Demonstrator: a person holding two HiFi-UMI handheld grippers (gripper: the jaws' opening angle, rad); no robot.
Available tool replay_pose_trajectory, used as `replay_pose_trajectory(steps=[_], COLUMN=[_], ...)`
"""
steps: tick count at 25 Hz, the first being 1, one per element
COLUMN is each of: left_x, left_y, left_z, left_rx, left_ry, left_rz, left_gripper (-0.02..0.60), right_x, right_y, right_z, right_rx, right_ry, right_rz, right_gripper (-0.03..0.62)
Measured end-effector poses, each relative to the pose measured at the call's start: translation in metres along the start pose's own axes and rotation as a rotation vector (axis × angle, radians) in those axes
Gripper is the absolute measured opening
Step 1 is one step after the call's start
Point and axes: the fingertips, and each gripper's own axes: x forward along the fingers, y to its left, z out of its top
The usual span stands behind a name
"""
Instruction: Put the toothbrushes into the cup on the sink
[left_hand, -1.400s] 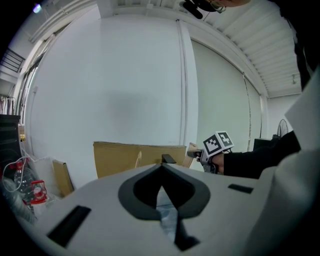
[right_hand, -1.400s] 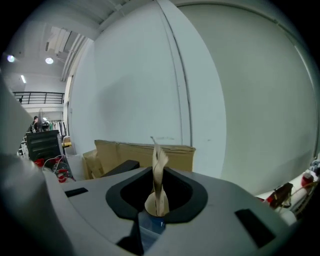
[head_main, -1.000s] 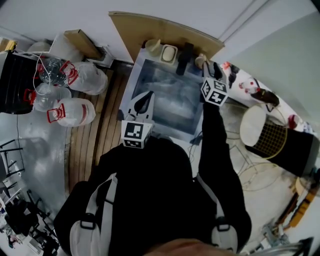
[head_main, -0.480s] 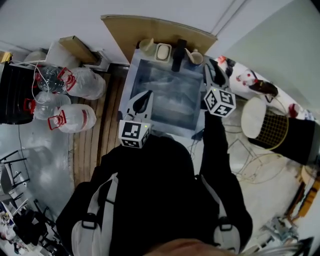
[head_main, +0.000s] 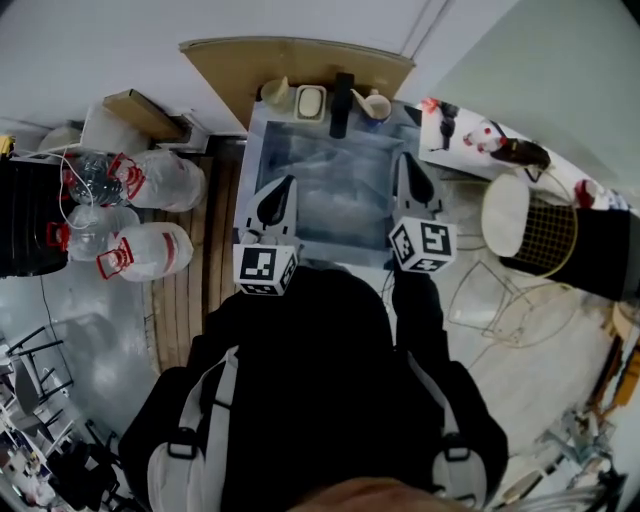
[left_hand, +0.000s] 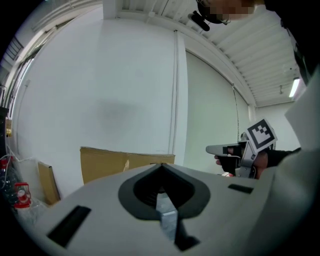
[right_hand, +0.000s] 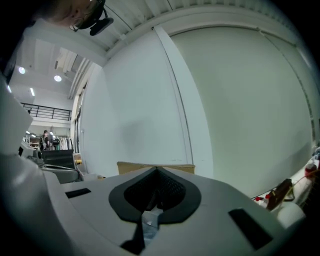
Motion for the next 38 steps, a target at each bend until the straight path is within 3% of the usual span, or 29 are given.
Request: replay_pose_trajectory(steps=[11,21,38], left_x=[0.001,0.005,0.010], left_y=[-0.005,-0.010,-0.013], left_z=[0.004,-0.007,-0.004], left_rx=[0.012,0.062,0.066], left_ry=[-0.016,0.003,0.015], left_rz=[-0.017,-0.042,-0.034], left_gripper=[0.002,0.002,0.002], right_x=[-0.032,-0.037,-0.035], right_y=[0.042,0.039,0.036], right_z=[-0.014,-0.021,-0.021], right_rx=[0.010,0.013,0.005], right_ry=[0.004,0.013,0.023], right_rz=[0.028,0.018,0.028], right_gripper=[0.002,0.002,0.002])
